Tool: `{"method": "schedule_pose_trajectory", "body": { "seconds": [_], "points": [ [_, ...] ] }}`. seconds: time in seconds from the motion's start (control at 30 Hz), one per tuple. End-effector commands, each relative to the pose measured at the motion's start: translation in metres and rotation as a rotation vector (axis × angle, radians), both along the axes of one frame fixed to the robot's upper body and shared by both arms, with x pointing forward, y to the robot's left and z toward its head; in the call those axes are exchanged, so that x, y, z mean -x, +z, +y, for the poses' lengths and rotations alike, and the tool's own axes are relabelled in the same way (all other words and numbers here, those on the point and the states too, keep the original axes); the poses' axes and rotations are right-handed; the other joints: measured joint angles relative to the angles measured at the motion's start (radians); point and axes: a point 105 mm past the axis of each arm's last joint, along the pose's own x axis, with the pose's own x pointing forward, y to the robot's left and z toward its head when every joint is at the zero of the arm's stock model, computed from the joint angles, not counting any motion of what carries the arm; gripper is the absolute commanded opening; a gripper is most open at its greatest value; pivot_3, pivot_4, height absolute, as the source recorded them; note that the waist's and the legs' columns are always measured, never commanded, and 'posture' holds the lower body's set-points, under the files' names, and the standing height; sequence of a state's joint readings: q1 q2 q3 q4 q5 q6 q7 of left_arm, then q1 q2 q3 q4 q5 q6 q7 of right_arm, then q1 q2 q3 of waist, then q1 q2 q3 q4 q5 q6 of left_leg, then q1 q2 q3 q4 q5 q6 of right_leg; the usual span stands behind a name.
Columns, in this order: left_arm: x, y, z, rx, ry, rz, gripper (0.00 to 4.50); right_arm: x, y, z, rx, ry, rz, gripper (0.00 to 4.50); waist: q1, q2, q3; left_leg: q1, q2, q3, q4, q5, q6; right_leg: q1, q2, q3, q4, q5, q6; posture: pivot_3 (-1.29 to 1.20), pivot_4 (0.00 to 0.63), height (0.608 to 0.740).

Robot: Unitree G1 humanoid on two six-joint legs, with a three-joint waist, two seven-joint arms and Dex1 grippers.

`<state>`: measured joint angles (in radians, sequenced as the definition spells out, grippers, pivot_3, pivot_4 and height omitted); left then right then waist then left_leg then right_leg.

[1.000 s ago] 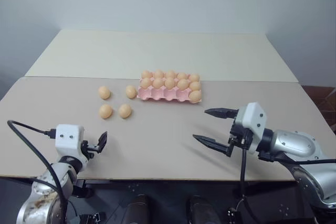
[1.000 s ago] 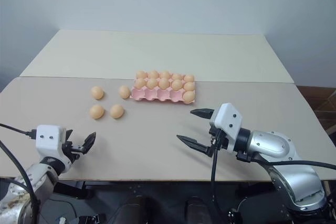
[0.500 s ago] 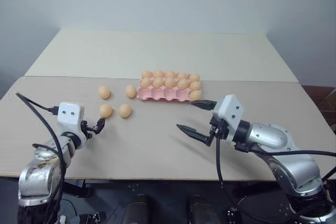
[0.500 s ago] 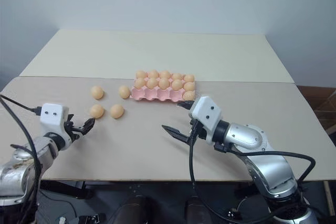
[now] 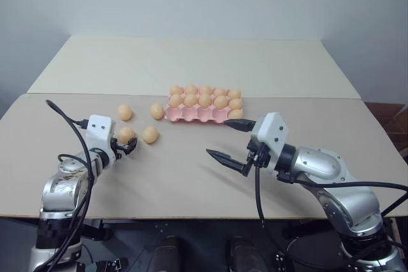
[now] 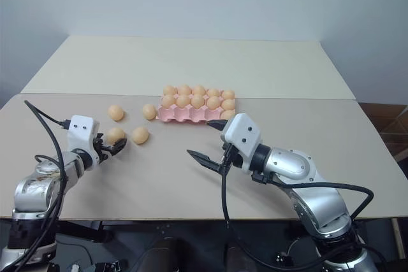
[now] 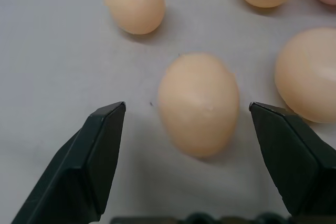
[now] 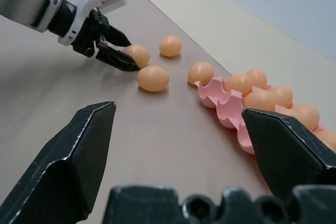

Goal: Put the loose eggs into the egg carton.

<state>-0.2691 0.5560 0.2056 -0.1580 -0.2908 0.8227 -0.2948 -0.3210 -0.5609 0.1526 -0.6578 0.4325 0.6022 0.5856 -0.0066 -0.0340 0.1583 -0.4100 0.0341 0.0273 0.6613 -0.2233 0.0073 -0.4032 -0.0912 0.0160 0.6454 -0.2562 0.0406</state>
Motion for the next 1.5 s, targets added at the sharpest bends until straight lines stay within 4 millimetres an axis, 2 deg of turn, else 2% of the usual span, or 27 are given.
{"method": "schedule_pose_trajectory", "body": {
  "seconds": [0.03, 0.17, 0.33, 0.43, 0.6, 0.7, 0.77, 0.97, 1.13, 1.37, 1.5],
  "points": [
    [-0.005, 0.009, -0.001, -0.023, -0.012, -0.026, 4.09, 0.006, 0.011, 0.005, -0.007, 0.021, -0.054, 4.5, -0.001, 0.0, 0.0, 0.0, 0.0, 0.0, 0.0, 0.0, 0.0, 0.0, 0.0, 0.0, 0.0, 0.0, 0.0, 0.0, 0.15, 0.74],
    [-0.006, 0.007, -0.001, -0.019, 0.004, -0.013, 3.32, 0.007, 0.012, 0.007, -0.007, 0.025, -0.064, 4.5, -0.004, 0.0, 0.0, 0.0, 0.0, 0.0, 0.0, 0.0, 0.0, 0.0, 0.0, 0.0, 0.0, 0.0, 0.0, 0.0, 0.15, 0.74],
    [-0.005, 0.006, 0.003, -0.021, 0.02, -0.013, 1.82, 0.007, 0.013, 0.007, -0.011, 0.022, -0.074, 4.5, -0.005, 0.0, 0.0, 0.0, 0.0, 0.0, 0.0, 0.0, 0.0, 0.0, 0.0, 0.0, 0.0, 0.0, 0.0, 0.0, 0.15, 0.74],
    [-0.002, 0.016, 0.009, -0.036, 0.062, -0.064, 1.52, 0.007, 0.014, 0.006, -0.017, 0.019, -0.077, 4.5, -0.005, 0.0, 0.0, 0.0, 0.0, 0.0, 0.0, 0.0, 0.0, 0.0, 0.0, 0.0, 0.0, 0.0, 0.0, 0.0, 0.15, 0.74],
    [0.017, 0.061, 0.01, -0.11, 0.102, -0.23, 1.34, 0.011, 0.018, -0.001, -0.031, 0.008, -0.082, 4.5, -0.006, -0.002, 0.001, -0.001, 0.001, -0.002, 0.0, 0.0, 0.0, -0.001, 0.0, 0.0, 0.0, 0.0, 0.0, 0.0, 0.15, 0.74],
    [0.017, 0.091, -0.021, -0.138, -0.02, -0.333, 1.27, 0.013, 0.023, -0.006, -0.056, -0.015, -0.072, 4.5, 0.002, -0.002, 0.001, -0.001, 0.0, -0.003, 0.0, 0.0, 0.0, -0.001, -0.001, 0.0, 0.0, 0.001, 0.001, 0.0, 0.15, 0.74],
    [0.009, 0.1, -0.045, -0.111, -0.101, -0.363, 1.27, 0.012, 0.025, -0.011, -0.058, -0.046, -0.066, 4.5, 0.017, -0.002, 0.001, 0.0, -0.001, -0.002, 0.0, 0.0, -0.001, 0.001, -0.001, 0.0, 0.0, 0.001, 0.001, 0.0, 0.15, 0.74],
    [-0.029, 0.092, -0.12, -0.039, -0.337, -0.354, 1.27, -0.006, 0.023, -0.035, -0.029, -0.262, -0.026, 4.5, 0.019, -0.003, 0.001, 0.0, -0.001, 0.003, 0.0, 0.001, -0.001, 0.002, 0.0, -0.001, -0.002, 0.002, 0.001, 0.0, 0.15, 0.74],
    [-0.053, 0.086, -0.181, -0.059, -0.536, -0.342, 1.24, -0.008, 0.018, -0.047, 0.015, -0.333, 0.014, 4.5, 0.018, -0.003, 0.001, -0.005, -0.002, 0.002, 0.0, 0.001, 0.0, -0.002, 0.0, -0.001, -0.002, 0.002, 0.001, 0.0, 0.15, 0.74],
    [-0.065, 0.08, -0.221, -0.105, -0.665, -0.34, 1.23, 0.006, 0.024, -0.039, -0.006, -0.267, 0.016, 4.5, 0.008, -0.003, 0.002, -0.006, -0.002, 0.002, 0.0, 0.001, 0.0, -0.002, 0.001, -0.001, -0.002, 0.002, 0.002, 0.0, 0.15, 0.74],
    [-0.068, 0.072, -0.228, -0.138, -0.691, -0.302, 1.23, 0.004, 0.027, -0.041, -0.005, -0.298, -0.009, 4.5, 0.008, -0.003, 0.002, -0.006, -0.002, 0.002, 0.001, 0.001, 0.0, -0.002, 0.0, -0.001, -0.002, 0.002, 0.003, 0.0, 0.15, 0.74]
  ]
}}
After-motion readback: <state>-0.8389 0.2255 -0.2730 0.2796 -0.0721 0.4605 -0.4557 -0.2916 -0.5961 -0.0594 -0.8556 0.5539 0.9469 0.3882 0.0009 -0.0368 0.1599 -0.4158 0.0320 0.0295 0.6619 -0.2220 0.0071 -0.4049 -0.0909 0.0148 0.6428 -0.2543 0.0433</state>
